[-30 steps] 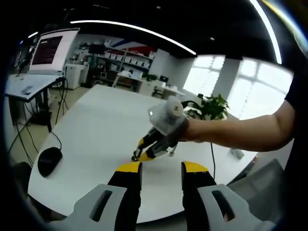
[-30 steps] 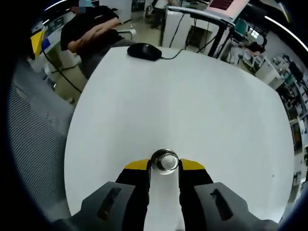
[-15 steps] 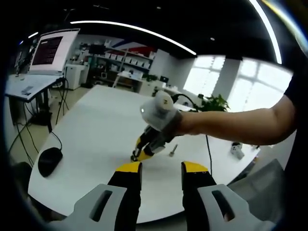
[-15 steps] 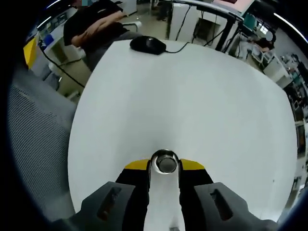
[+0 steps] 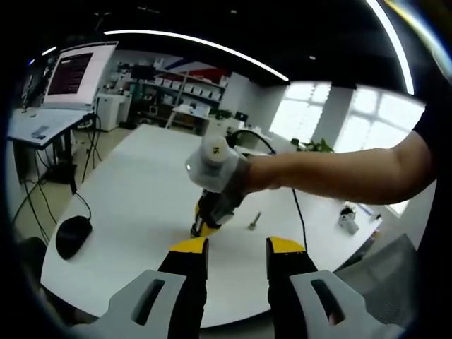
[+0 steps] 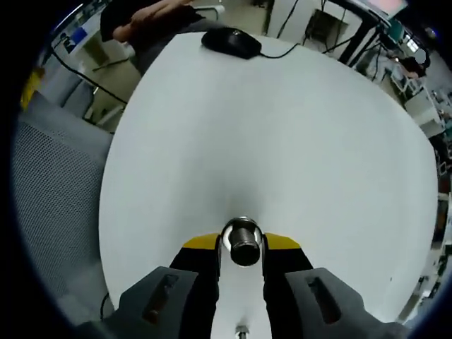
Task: Place the washer onto the threaded stud by aligning its center hole with the stud, sliding it down to the base, and recovering from edge contact or off-axis alignment until the washer reaches the visible bottom stop.
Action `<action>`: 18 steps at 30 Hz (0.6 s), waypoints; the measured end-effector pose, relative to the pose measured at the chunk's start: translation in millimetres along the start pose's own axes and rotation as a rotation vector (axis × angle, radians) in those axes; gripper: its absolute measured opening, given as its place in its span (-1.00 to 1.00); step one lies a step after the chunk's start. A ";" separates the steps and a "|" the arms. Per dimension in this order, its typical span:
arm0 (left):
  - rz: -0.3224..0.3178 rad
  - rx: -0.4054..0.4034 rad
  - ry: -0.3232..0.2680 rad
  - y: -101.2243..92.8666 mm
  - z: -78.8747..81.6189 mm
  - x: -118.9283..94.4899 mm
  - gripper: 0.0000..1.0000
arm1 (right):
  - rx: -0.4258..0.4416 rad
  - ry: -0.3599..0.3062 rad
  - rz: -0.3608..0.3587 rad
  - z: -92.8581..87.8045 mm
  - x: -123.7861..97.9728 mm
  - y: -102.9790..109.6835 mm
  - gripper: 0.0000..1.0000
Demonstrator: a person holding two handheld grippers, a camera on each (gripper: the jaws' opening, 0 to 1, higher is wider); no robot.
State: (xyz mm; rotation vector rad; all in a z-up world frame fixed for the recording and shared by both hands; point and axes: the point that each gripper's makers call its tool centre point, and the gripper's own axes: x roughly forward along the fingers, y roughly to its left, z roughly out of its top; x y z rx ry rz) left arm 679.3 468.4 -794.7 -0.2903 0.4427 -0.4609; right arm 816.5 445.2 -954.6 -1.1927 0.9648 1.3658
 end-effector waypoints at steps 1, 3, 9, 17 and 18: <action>0.000 0.000 0.000 0.0 -0.2 -0.2 -0.39 | 0.002 0.001 0.002 0.0 0.9 0.4 -0.54; 0.000 0.000 0.001 0.1 -0.3 -0.2 -0.39 | 0.002 0.007 0.000 -2.6 2.5 0.3 -0.54; -0.001 0.002 -0.001 0.1 0.3 0.1 -0.40 | -0.007 -0.007 -0.003 -2.9 2.0 0.5 -0.53; -0.005 0.006 -0.018 -0.5 3.0 -0.5 -0.40 | -0.123 -0.047 -0.186 -2.9 -18.2 -3.6 -0.51; -0.006 0.007 -0.020 -0.6 3.4 -0.6 -0.40 | -0.138 -0.048 -0.213 -3.6 -23.5 -1.0 -0.51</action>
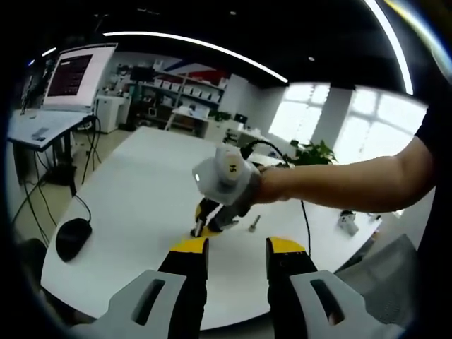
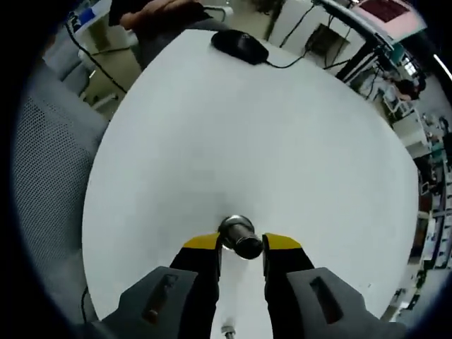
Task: Place the washer onto the threaded stud by aligning its center hole with the stud, sliding it down to the base, and recovering from edge contact or off-axis alignment until the washer reaches the visible bottom stop.
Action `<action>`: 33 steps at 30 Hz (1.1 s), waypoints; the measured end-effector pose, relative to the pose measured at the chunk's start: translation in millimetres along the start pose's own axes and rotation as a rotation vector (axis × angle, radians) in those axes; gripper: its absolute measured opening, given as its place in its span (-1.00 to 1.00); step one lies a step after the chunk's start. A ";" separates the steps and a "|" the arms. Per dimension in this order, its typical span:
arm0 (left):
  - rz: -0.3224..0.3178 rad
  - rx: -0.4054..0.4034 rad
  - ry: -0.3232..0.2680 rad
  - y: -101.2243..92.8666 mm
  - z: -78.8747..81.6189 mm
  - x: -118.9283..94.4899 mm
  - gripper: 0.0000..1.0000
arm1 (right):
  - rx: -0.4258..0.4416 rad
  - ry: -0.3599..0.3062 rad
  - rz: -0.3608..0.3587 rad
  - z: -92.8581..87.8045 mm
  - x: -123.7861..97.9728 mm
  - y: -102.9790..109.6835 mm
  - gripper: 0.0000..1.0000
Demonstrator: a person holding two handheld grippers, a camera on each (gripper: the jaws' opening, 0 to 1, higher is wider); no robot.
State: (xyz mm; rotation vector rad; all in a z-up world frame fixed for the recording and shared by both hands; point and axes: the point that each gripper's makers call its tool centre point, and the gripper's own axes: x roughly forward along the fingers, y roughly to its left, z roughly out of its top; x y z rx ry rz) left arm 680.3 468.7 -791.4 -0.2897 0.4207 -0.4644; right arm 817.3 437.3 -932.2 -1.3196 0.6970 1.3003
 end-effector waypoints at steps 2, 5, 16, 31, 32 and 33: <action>-0.001 0.003 0.000 -0.4 -0.5 -0.4 -0.40 | 0.006 -0.015 -0.037 0.2 -11.7 4.3 -0.51; -0.008 0.011 0.000 -2.3 -1.0 -1.0 -0.40 | -0.028 -0.033 -0.129 0.5 -33.0 4.9 -0.50; -0.036 0.025 -0.018 -14.5 0.0 -4.2 -0.42 | 0.271 -0.281 -0.220 2.6 -125.7 50.6 -0.50; -0.080 0.047 0.031 -25.0 -14.3 -7.5 -0.39 | 0.853 -0.576 -0.280 -53.0 -198.4 103.2 -0.39; -0.087 0.056 0.040 -26.9 -15.7 -6.7 -0.39 | 0.894 -0.577 -0.268 -58.3 -197.4 108.8 -0.39; -0.091 0.064 0.048 -28.2 -16.9 -6.2 -0.39 | 0.953 -0.579 -0.252 -64.9 -196.5 115.9 -0.39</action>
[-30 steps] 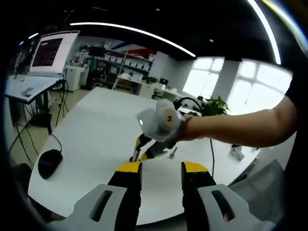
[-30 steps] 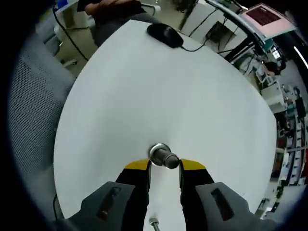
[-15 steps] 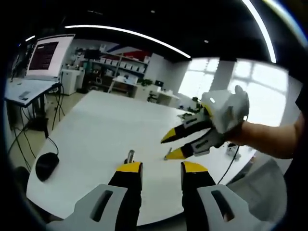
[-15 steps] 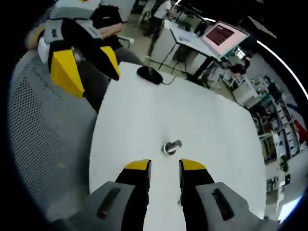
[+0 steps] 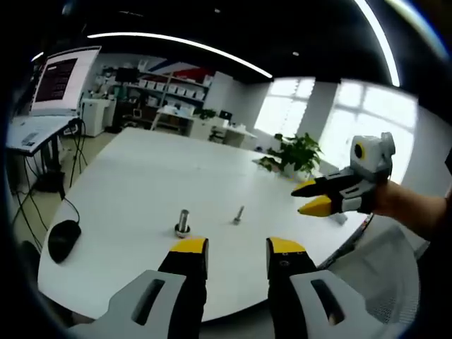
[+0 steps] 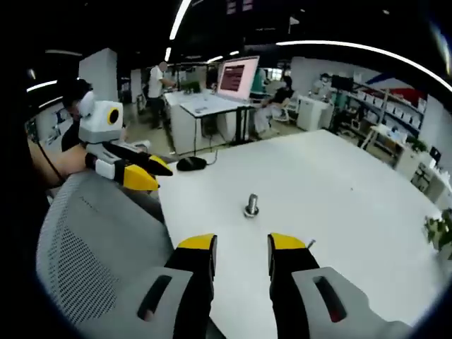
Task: Place the washer onto the threaded stud by aligning its center hole with the stud, sliding it down to the base, and recovering from edge contact or off-axis alignment until the washer reaches the visible bottom stop.
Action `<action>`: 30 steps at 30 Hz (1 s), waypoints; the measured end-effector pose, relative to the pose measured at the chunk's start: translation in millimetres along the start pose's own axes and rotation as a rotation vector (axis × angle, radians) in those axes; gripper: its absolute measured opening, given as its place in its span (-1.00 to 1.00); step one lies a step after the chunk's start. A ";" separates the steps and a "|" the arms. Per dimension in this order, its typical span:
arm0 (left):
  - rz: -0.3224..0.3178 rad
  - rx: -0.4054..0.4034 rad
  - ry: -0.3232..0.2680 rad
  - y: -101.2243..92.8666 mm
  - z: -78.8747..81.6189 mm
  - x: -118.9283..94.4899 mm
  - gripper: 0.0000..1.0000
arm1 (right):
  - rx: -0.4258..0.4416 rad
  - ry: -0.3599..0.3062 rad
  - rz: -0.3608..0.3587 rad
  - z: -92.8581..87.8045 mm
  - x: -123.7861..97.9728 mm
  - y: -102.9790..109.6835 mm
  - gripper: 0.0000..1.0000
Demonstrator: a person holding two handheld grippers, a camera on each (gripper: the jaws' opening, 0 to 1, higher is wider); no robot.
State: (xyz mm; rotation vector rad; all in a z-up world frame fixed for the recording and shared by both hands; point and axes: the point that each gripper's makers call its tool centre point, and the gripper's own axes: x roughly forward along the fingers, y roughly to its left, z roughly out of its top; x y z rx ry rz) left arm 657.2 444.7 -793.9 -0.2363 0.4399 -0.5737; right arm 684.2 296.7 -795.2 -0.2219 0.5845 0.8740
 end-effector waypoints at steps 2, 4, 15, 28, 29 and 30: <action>-0.011 0.017 0.017 -2.6 -2.3 1.2 -0.40 | 0.075 0.021 -0.034 -13.2 -5.8 -5.1 -0.39; -0.011 0.020 0.023 -2.3 -3.3 1.0 -0.40 | 0.089 0.042 -0.045 -27.6 -10.1 -6.8 -0.38; -0.002 0.001 0.018 -0.4 -4.4 -1.0 -0.40 | 0.245 0.059 -0.026 -58.3 -5.9 -1.3 -0.36; 0.010 0.009 0.028 1.9 -4.2 1.1 -0.40 | 0.151 0.122 -0.032 -64.6 1.6 0.6 -0.32; 0.009 0.003 0.025 2.0 -4.6 0.0 -0.40 | 0.156 0.121 -0.025 -65.0 1.7 2.3 -0.32; 0.009 0.003 0.024 1.9 -4.6 -0.1 -0.40 | 0.157 0.122 -0.023 -65.7 1.8 2.9 -0.32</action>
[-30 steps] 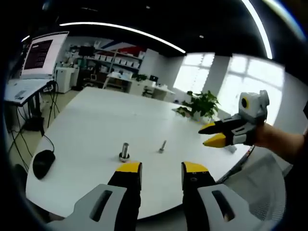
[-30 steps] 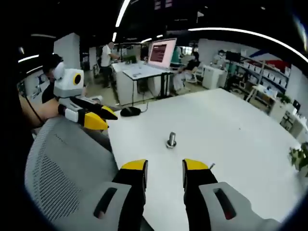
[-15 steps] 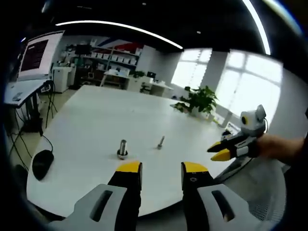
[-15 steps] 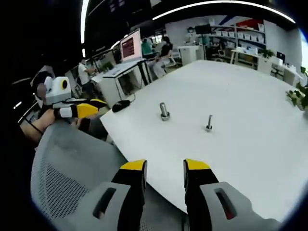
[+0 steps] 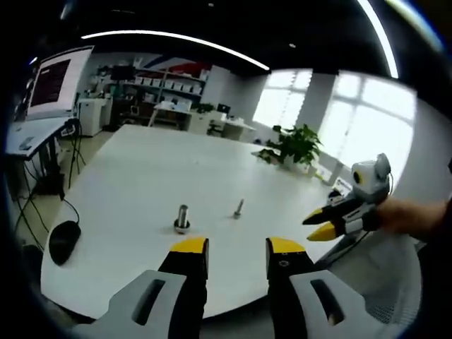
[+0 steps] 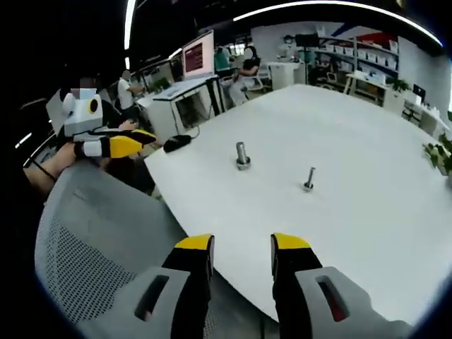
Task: Place the washer onto the threaded stud by aligning its center hole with the stud, sliding it down to the base, and recovering from edge contact or off-axis alignment until the washer reaches the visible bottom stop.
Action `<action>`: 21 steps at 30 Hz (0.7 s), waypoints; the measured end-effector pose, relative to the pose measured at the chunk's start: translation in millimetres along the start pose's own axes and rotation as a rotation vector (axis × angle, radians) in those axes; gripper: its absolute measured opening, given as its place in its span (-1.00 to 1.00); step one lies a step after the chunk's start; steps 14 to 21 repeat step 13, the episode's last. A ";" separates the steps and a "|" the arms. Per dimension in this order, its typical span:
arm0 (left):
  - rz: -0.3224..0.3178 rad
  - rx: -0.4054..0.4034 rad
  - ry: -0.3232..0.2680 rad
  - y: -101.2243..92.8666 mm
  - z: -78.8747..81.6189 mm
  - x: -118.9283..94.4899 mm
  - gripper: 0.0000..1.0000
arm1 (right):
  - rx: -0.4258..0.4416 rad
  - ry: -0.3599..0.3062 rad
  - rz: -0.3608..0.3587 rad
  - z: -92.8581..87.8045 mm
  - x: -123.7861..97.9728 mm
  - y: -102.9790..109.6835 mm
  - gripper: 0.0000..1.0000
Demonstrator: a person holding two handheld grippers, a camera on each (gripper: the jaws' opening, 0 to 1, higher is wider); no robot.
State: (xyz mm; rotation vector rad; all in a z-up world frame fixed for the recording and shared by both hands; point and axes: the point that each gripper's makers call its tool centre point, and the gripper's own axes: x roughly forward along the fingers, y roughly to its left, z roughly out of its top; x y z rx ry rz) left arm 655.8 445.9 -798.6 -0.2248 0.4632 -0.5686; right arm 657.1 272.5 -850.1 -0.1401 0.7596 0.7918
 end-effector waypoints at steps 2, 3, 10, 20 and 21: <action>0.001 -0.001 -0.004 0.1 0.6 0.2 -0.40 | 0.001 0.009 -0.001 -2.4 -0.4 -0.3 -0.32; 0.001 0.000 -0.006 0.0 1.2 0.5 -0.41 | 0.003 0.011 -0.004 -3.0 -0.7 -1.1 -0.32; -0.025 0.024 0.036 -3.4 -3.3 4.5 -0.50 | 0.044 0.002 -0.010 -0.9 -0.7 -4.9 -0.31; -0.033 0.011 0.024 -3.3 -1.9 3.0 -0.50 | 0.067 0.000 -0.017 1.1 0.1 -4.9 -0.31; -0.033 0.011 0.024 -3.3 -1.9 3.0 -0.50 | 0.067 0.000 -0.017 1.1 0.1 -4.9 -0.31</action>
